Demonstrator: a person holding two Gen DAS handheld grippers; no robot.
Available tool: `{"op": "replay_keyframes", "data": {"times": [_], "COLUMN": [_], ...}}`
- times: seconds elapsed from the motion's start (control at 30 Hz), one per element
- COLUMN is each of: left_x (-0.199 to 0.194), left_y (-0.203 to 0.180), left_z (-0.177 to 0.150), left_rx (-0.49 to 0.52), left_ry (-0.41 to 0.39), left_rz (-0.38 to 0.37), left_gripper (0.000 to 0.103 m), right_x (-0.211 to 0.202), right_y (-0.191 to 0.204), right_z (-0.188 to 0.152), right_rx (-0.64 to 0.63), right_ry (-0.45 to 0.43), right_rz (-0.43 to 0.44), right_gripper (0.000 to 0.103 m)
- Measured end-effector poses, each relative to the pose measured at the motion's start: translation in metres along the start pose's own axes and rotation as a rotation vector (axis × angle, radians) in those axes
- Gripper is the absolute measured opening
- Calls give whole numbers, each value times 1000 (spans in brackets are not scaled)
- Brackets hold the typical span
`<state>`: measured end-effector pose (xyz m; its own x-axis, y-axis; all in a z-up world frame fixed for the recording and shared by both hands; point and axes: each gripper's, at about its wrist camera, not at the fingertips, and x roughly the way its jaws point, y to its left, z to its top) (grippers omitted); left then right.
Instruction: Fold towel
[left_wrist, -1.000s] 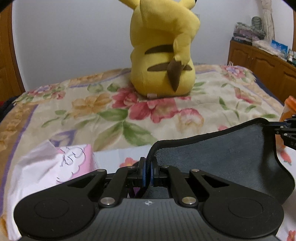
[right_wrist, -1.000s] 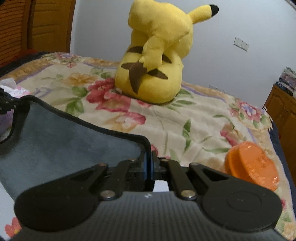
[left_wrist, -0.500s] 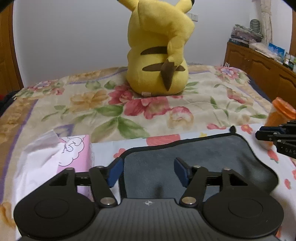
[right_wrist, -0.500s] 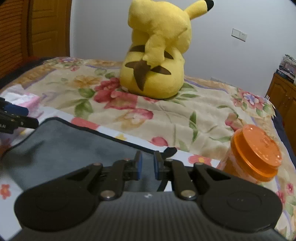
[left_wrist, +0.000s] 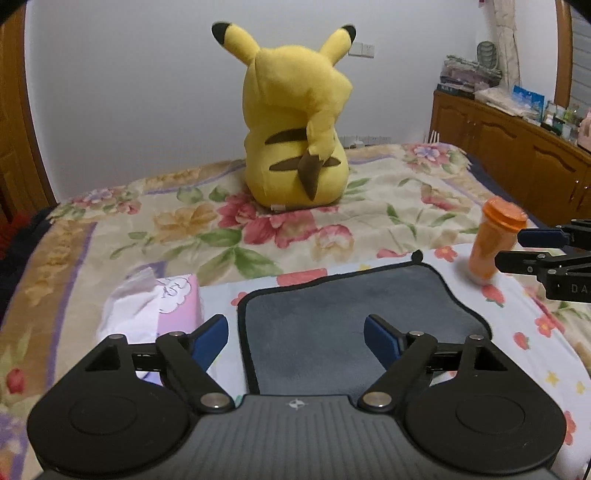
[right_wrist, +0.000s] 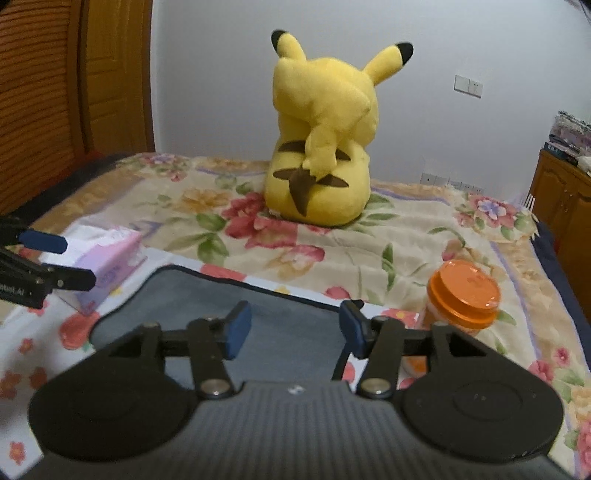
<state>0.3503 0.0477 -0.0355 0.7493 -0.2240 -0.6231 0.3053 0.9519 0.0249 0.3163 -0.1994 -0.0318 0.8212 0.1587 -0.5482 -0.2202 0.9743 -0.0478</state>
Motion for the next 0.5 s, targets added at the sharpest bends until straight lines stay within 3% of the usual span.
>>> {"op": "replay_keyframes", "data": {"times": [0.07,0.23,0.5], "left_x": [-13,-40,-75], "left_y": [-2,-8,-16], "left_z": [1,4,4], "left_rx": [-7,11,17], "left_ry": [-10,-29,-51], "left_rz": [0,7,15], "left_gripper": [85,87,93], "right_x": [-11,-35,-64], "right_y": [3,6,11], "right_z": [1,4,2], "right_rx": [6,13,30], "right_ry": [-16,-45,-70], "right_rz": [-2,8,5], "right_gripper": [65,73,103]}}
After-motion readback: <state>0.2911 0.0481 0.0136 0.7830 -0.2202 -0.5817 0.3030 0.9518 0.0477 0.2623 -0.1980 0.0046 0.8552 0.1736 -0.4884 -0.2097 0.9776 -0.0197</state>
